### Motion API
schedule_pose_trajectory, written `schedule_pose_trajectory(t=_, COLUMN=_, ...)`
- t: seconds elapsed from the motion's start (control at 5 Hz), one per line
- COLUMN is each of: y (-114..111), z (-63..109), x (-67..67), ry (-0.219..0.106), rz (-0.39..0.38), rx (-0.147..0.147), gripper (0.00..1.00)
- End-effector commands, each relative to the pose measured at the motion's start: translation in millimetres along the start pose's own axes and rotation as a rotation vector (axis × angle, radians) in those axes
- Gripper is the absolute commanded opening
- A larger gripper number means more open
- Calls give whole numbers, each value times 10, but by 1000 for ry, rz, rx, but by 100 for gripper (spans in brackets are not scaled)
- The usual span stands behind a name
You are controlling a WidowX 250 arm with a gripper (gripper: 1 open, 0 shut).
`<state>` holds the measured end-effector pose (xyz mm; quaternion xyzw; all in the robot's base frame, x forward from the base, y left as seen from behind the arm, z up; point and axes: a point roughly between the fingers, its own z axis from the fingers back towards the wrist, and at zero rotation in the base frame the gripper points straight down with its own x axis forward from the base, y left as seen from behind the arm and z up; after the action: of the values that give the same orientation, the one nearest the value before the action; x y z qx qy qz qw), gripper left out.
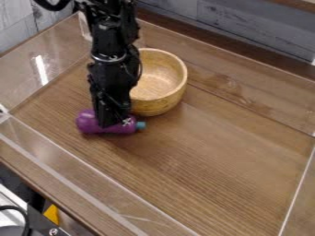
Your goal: Put the purple eggplant in the brown bowl
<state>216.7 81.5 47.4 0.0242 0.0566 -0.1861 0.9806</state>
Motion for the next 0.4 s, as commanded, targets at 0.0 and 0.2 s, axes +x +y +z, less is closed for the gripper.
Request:
schedule_pose_trajectory(t=0.0, y=87, z=183, x=-84, ry=-56, rz=4, rx=19, gripper=0)
schedule_pose_trajectory(t=0.2, y=168, z=221, x=-95, ry=-82, rz=-25, rx=21, gripper=0)
